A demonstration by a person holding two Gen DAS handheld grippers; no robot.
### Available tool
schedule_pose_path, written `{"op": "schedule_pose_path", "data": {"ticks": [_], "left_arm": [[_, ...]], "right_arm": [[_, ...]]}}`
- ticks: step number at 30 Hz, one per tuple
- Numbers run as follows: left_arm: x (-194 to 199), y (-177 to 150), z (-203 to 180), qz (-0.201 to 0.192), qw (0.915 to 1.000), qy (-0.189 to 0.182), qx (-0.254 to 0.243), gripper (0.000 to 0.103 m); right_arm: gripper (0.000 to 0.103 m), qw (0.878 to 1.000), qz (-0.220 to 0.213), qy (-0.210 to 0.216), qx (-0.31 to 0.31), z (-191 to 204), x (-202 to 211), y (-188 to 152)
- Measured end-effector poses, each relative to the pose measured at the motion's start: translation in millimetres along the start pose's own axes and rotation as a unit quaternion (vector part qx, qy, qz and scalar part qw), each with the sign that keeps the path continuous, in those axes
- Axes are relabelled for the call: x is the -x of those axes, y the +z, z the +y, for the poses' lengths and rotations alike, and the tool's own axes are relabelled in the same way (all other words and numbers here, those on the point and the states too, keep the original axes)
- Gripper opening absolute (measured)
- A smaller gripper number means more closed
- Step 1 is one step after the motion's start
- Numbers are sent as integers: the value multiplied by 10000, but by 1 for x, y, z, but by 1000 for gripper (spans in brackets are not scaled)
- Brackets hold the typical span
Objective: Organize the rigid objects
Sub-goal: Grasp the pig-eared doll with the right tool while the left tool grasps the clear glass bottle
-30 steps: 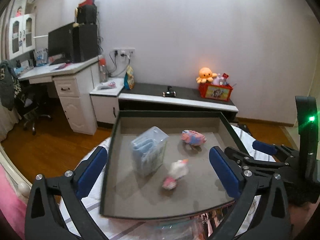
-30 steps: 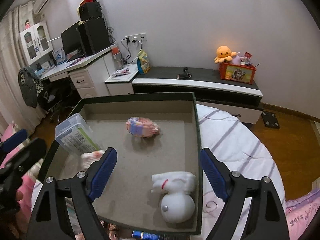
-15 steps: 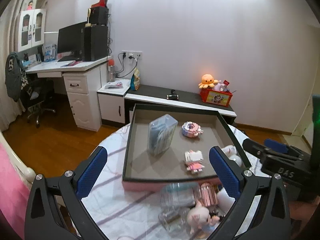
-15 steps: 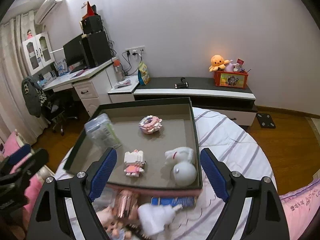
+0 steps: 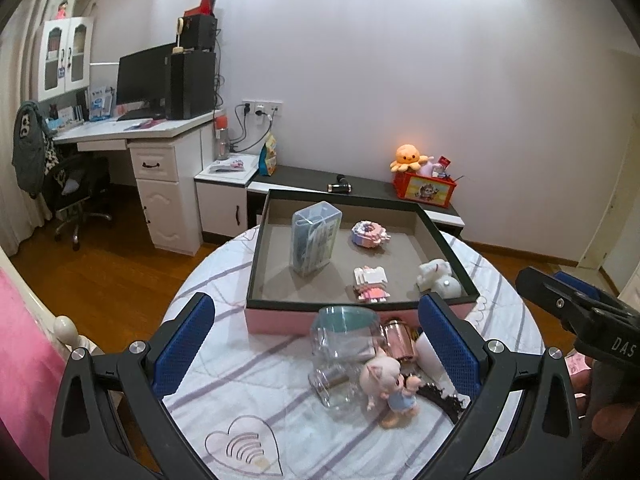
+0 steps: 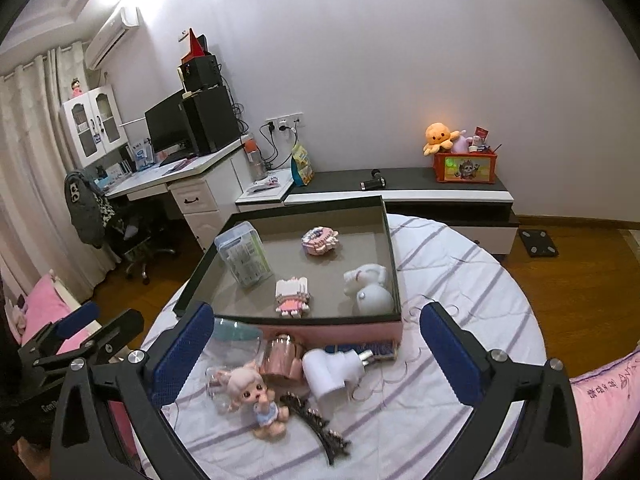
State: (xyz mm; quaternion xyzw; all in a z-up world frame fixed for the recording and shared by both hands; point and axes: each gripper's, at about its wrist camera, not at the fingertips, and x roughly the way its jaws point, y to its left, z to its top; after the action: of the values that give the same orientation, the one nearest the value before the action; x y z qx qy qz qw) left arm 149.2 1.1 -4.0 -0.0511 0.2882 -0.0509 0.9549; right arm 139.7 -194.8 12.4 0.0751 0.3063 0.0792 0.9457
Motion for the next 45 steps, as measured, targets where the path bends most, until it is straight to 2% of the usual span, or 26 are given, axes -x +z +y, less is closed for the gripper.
{"op": "schedule_pose_path", "data": {"ticks": [12,22,29,37,41,44,45], "left_arm": [[23,-35,0,205,9998,33,-4,103],[32,-50,0,309,9995,56,6,103],[28,-54,8,391,9991,125,85,103],[9,-68,24,703,9971,235,182,103],[-2,-73,28,838,9959,268,193,103],[-10,-75,30,927,9951,281,205,103],[-12,-76,31,955,9948,288,203,103]], "right_arm": [[103,9998,66,-165,-120,-15,27,-29],[103,9997,147,-164,95,-4,32,-41],[103,9982,452,-169,367,8,13,-53],[103,9931,983,-136,623,25,-32,-76],[96,9905,1141,-37,768,35,-51,-82],[72,9881,1272,43,868,42,-64,-84],[67,9870,1325,68,912,44,-69,-85]]}}
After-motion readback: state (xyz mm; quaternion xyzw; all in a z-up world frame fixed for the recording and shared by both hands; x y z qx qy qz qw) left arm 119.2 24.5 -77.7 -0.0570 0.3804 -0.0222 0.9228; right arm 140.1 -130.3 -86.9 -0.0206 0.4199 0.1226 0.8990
